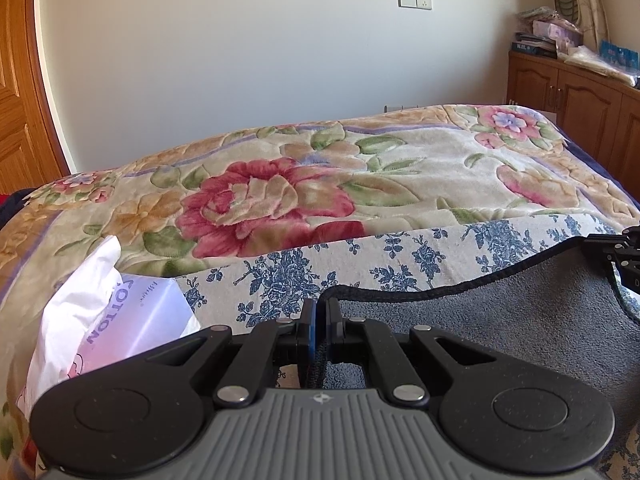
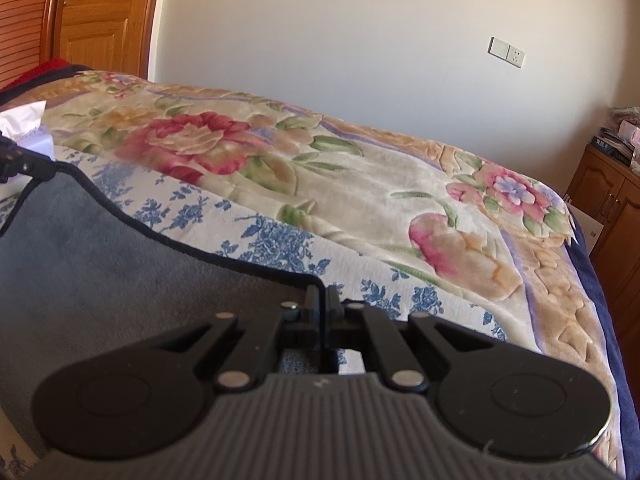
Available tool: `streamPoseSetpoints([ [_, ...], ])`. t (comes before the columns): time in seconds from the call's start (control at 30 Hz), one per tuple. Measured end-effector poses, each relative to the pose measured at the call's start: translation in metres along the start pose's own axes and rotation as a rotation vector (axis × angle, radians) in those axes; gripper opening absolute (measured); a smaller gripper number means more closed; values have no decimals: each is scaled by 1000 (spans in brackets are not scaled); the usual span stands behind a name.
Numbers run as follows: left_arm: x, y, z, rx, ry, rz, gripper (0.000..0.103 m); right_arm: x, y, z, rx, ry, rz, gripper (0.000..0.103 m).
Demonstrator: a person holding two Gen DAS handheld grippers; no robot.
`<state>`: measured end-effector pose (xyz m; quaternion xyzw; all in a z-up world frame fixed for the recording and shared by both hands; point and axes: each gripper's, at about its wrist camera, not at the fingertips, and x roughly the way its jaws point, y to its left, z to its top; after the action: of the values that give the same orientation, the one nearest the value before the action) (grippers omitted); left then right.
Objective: Fold towel
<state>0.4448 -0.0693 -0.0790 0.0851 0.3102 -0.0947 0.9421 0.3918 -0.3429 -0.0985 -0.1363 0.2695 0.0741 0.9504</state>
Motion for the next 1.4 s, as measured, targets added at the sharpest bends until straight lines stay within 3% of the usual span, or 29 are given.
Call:
streamPoseSetpoints([
  [0.67, 12, 2, -6, -7, 17, 18, 9, 12, -1, -7, 15, 55, 10, 3],
  [0.73, 12, 2, -6, -11, 13, 20, 20, 12, -2, -8, 19, 57, 11, 4],
  [0.8, 11, 1, -6, -11, 2, 27, 52, 12, -3, -8, 27, 58, 12, 5],
  [0.97, 7, 2, -7, -25, -16, 26, 69, 9, -7, -10, 64, 52, 2, 45],
  [1.03, 3, 2, -7, -36, -25, 31, 77, 4, -9, -11, 81, 44, 1, 54],
  [1.17, -8, -1, -5, -43, -43, 27, 93, -6, -9, -10, 91, 40, 4, 61],
  [1.3, -22, -4, -1, -50, -63, 23, 98, -20, -12, -9, 133, 25, 3, 73],
  [1.4, -34, -6, 5, -63, -70, 13, 100, -33, -11, -9, 156, 4, 11, 91],
])
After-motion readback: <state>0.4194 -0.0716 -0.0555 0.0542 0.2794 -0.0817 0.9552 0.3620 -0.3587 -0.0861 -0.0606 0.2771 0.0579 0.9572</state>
